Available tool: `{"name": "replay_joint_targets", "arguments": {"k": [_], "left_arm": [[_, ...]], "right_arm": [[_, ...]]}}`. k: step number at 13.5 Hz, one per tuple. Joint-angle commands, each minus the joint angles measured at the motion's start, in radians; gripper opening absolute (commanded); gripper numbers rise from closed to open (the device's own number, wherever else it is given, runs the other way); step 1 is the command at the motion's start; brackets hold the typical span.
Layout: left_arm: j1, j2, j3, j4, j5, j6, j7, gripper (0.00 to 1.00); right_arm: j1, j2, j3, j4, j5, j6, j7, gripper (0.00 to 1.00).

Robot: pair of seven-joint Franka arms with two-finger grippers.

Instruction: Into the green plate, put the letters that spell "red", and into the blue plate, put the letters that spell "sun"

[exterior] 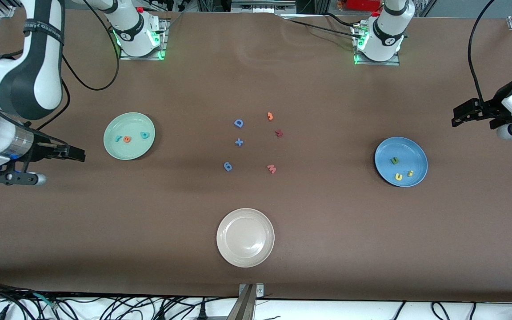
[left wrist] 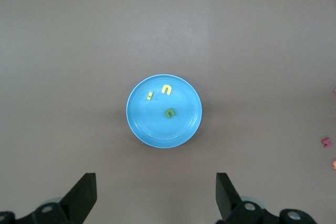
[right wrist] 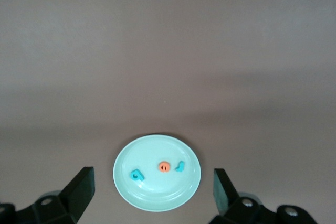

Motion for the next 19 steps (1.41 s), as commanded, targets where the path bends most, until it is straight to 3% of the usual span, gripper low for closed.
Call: {"name": "replay_joint_targets", "arguments": {"k": [1,3,7,9,12,13,16,19], "left_arm": [[0.004,0.0,-0.004,0.004,0.02,0.007,0.02,1.0],[0.004,0.0,-0.004,0.004,0.02,0.007,0.02,1.0],[0.004,0.0,-0.004,0.004,0.02,0.007,0.02,1.0],[0.004,0.0,-0.004,0.004,0.02,0.007,0.02,1.0],[0.004,0.0,-0.004,0.004,0.02,0.007,0.02,1.0],[0.004,0.0,-0.004,0.004,0.02,0.007,0.02,1.0],[0.004,0.0,-0.004,0.004,0.02,0.007,0.02,1.0],[0.004,0.0,-0.004,0.004,0.018,0.007,0.02,1.0]], "right_arm": [[-0.006,-0.012,0.002,0.08,0.029,-0.061,0.042,0.99],[-0.03,-0.033,0.034,0.094,0.041,-0.088,0.095,0.99],[-0.285,-0.098,0.363,0.096,-0.024,-0.079,0.158,0.99],[-0.381,-0.121,0.498,0.108,-0.125,-0.064,0.172,0.99],[-0.605,-0.171,0.768,0.11,-0.253,-0.055,0.158,1.0],[-0.647,-0.181,0.824,0.108,-0.296,-0.044,0.152,1.0],[-0.657,-0.219,0.838,0.076,-0.339,-0.036,0.13,1.0],[-0.698,-0.315,0.881,-0.08,-0.344,0.064,0.116,1.0]]}}
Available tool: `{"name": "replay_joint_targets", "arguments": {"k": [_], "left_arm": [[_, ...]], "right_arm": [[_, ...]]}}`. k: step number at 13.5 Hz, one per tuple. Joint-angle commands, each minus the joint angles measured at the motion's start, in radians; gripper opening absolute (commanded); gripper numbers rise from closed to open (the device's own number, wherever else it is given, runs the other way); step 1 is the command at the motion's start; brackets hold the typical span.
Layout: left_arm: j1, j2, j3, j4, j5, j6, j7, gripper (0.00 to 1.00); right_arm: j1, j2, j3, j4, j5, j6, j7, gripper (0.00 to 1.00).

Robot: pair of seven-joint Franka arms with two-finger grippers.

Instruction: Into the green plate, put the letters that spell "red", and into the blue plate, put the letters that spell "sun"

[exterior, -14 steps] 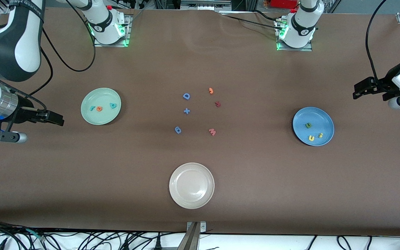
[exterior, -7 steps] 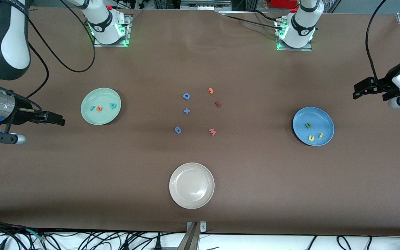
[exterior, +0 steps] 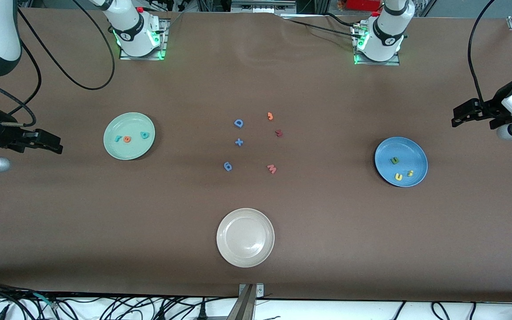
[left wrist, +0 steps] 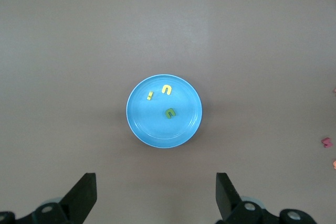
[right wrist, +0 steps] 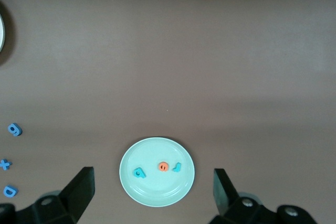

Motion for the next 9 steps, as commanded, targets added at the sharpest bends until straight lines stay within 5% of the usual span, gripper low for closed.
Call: {"name": "replay_joint_targets", "arguments": {"k": [1,9], "left_arm": [[0.004,0.0,-0.004,0.004,0.02,0.007,0.02,1.0],[0.004,0.0,-0.004,0.004,0.018,0.007,0.02,1.0]], "right_arm": [[-0.059,-0.104,0.067,-0.154,-0.022,0.094,-0.02,1.0],[-0.059,-0.102,0.071,-0.137,-0.02,0.091,-0.008,1.0]]}}
